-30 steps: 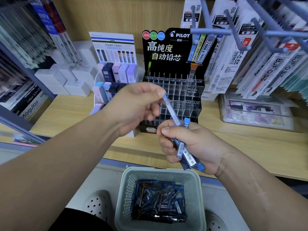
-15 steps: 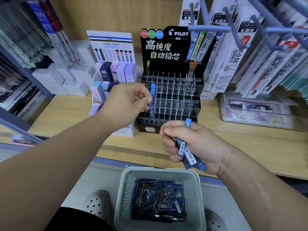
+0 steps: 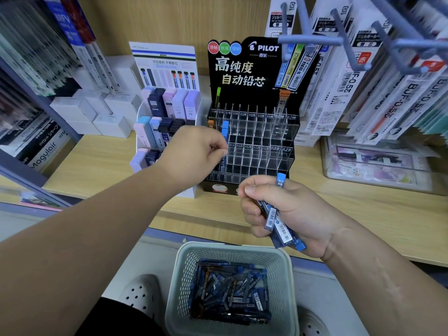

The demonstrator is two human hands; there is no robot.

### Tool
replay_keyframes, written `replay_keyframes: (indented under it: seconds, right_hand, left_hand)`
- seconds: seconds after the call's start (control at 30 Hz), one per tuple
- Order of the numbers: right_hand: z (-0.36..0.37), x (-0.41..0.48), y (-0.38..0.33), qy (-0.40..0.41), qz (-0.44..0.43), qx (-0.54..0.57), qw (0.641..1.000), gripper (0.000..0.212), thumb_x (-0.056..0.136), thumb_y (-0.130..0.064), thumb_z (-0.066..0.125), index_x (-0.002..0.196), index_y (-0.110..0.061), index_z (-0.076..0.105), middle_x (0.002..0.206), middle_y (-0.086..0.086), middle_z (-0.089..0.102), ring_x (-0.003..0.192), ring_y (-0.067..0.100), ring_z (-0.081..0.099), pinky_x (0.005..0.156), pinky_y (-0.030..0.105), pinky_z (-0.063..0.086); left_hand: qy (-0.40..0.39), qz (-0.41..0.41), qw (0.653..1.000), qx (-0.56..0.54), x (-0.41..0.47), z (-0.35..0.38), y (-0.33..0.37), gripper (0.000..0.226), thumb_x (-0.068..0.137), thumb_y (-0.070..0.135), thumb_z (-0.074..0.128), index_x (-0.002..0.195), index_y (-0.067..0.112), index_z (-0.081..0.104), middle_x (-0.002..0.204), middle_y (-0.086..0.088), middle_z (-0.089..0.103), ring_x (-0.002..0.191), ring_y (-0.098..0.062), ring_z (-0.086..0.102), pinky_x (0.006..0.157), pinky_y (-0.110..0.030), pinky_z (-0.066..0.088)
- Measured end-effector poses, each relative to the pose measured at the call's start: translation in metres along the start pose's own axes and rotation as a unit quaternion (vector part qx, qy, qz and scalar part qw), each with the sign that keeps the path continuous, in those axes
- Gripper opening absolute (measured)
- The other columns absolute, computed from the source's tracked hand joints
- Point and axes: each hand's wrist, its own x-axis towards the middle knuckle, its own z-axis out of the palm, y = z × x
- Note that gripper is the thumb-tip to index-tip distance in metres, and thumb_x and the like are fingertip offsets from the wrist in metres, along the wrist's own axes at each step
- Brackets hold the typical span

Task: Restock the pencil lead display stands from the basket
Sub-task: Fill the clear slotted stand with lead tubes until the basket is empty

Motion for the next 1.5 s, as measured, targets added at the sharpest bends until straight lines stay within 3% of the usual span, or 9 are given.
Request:
replay_keyframes:
  seconds: [0.17,0.4,0.53,0.6,0.67,1.03,1.2,1.33,1.5]
  right_hand:
    - [-0.002,-0.001,0.0,-0.006,-0.004,-0.024,1.0,0.012,0.094,-0.017,0.06,0.085,-0.014,0.068,0.069,0.006,0.047,0.056,0.015,0.04,0.05,0.027,0.034]
    - [0.0,-0.002,0.0,0.013,0.007,-0.086,0.996,0.014,0.1,-0.017,0.06,0.087,-0.014,0.064,0.069,0.004,0.048,0.06,0.016,0.043,0.052,0.027,0.04]
    - [0.005,-0.002,-0.001,0.015,0.012,-0.107,0.994,0.013,0.1,-0.017,0.06,0.087,-0.013,0.061,0.068,0.004,0.048,0.06,0.015,0.043,0.052,0.025,0.041]
    - [0.008,-0.001,-0.002,0.011,0.015,-0.099,0.995,0.016,0.1,-0.017,0.06,0.084,-0.016,0.061,0.067,0.004,0.047,0.059,0.015,0.043,0.051,0.025,0.04]
    - [0.01,-0.001,-0.002,0.004,0.012,-0.106,0.994,0.02,0.101,-0.016,0.059,0.081,-0.017,0.06,0.066,0.003,0.047,0.059,0.015,0.042,0.052,0.025,0.041]
    - [0.013,-0.001,0.002,0.029,0.006,-0.141,0.99,0.033,0.099,-0.023,0.063,0.067,-0.028,0.062,0.066,-0.002,0.05,0.058,0.008,0.046,0.054,0.023,0.043]
    - [0.014,0.0,0.002,0.023,0.005,-0.14,0.99,0.027,0.098,-0.023,0.064,0.072,-0.022,0.061,0.065,-0.001,0.049,0.056,0.008,0.046,0.051,0.023,0.044]
    - [0.011,0.001,-0.001,0.018,0.0,-0.102,0.995,0.014,0.086,-0.025,0.076,0.078,-0.023,0.064,0.064,-0.004,0.048,0.058,0.01,0.043,0.052,0.025,0.042]
    - [0.004,0.003,-0.001,0.039,0.009,-0.121,0.992,0.039,0.062,-0.019,0.092,0.087,-0.018,0.062,0.065,-0.007,0.054,0.057,0.013,0.047,0.054,0.031,0.044]
  left_hand:
    - [-0.014,0.073,0.989,0.126,0.0,0.01,-0.005,0.005,0.083,0.012,0.073,0.082,0.01,0.078,0.086,-0.005,0.065,0.071,-0.028,0.065,0.062,-0.043,0.055]
    - [-0.007,0.056,0.988,0.142,0.0,0.006,-0.001,0.003,0.083,0.017,0.076,0.081,0.016,0.074,0.078,0.002,0.062,0.069,-0.025,0.062,0.061,-0.039,0.053]
    - [0.008,-0.046,0.998,-0.035,-0.001,-0.007,0.028,0.009,0.089,0.023,0.073,0.081,0.021,0.076,0.068,0.008,0.067,0.06,-0.003,0.057,0.063,-0.021,0.05]
    - [-0.037,-0.142,0.968,-0.205,-0.003,-0.012,0.049,0.015,0.091,0.025,0.072,0.078,0.019,0.076,0.065,0.005,0.069,0.05,-0.005,0.052,0.054,-0.017,0.045]
    - [-0.112,-0.181,0.938,-0.275,-0.006,-0.012,0.065,0.014,0.087,0.024,0.075,0.077,0.015,0.077,0.065,0.0,0.07,0.048,-0.01,0.049,0.051,-0.022,0.043]
    - [-0.214,-0.178,0.901,-0.333,-0.013,-0.012,0.072,0.002,0.084,0.008,0.077,0.084,0.005,0.077,0.06,0.002,0.069,0.053,-0.007,0.061,0.056,-0.025,0.053]
    - [-0.219,-0.189,0.897,-0.335,-0.011,-0.012,0.071,0.003,0.086,0.002,0.073,0.083,0.001,0.073,0.051,0.007,0.058,0.046,-0.004,0.048,0.047,-0.016,0.04]
    - [-0.213,-0.22,0.88,-0.362,-0.011,-0.015,0.07,0.007,0.09,0.003,0.067,0.084,0.002,0.07,0.05,0.001,0.051,0.043,-0.006,0.043,0.039,-0.012,0.032]
    - [-0.12,-0.293,0.816,-0.484,-0.003,-0.019,0.058,0.012,0.091,0.007,0.065,0.081,0.009,0.07,0.068,-0.008,0.06,0.048,-0.011,0.042,0.042,-0.02,0.032]
